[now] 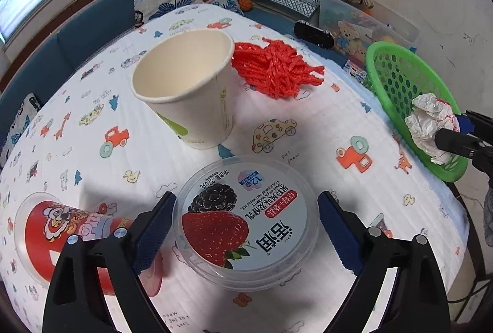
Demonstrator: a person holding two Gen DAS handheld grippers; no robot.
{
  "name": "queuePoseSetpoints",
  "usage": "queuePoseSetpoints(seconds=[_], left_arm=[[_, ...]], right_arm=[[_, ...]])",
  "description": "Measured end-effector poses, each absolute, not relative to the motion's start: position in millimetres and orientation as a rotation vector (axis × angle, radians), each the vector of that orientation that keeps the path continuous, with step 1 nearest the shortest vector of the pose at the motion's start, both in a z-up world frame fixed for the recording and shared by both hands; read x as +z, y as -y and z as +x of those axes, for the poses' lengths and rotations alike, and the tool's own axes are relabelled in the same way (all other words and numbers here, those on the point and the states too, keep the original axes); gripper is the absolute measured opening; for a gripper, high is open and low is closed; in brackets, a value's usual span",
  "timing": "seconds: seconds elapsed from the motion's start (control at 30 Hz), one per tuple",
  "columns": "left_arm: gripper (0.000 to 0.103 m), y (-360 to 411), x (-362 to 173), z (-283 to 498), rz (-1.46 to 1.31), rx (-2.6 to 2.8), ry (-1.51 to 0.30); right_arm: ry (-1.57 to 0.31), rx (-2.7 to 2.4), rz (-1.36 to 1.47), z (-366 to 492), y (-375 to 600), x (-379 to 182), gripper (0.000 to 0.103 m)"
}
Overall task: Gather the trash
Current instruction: 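Carry the paper ball to the basket with the right gripper while the left grasps the clear plastic lid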
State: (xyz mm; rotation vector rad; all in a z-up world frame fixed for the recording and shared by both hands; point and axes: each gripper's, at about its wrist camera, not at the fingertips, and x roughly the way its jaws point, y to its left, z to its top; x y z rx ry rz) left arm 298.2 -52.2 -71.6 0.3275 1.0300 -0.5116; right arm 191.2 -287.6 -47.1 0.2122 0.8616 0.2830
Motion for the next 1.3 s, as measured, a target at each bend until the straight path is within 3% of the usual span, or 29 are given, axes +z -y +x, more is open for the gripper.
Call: queuePoseSetpoints(seconds=[0.5, 0.8, 1.3], left_arm=[[0.088, 61, -18, 262, 0.245, -0.559, -0.94], [0.088, 104, 13, 243, 0.232, -0.646, -0.887], [0.088, 169, 25, 238, 0.228, -0.732, -0.876]], right_arm=[[-0.819, 0.145, 0.256, 165, 346, -36, 0.049], [-0.831, 0.041, 0.278, 152, 389, -41, 0.051], [-0.828, -0.04, 0.322, 137, 428, -51, 0.057]])
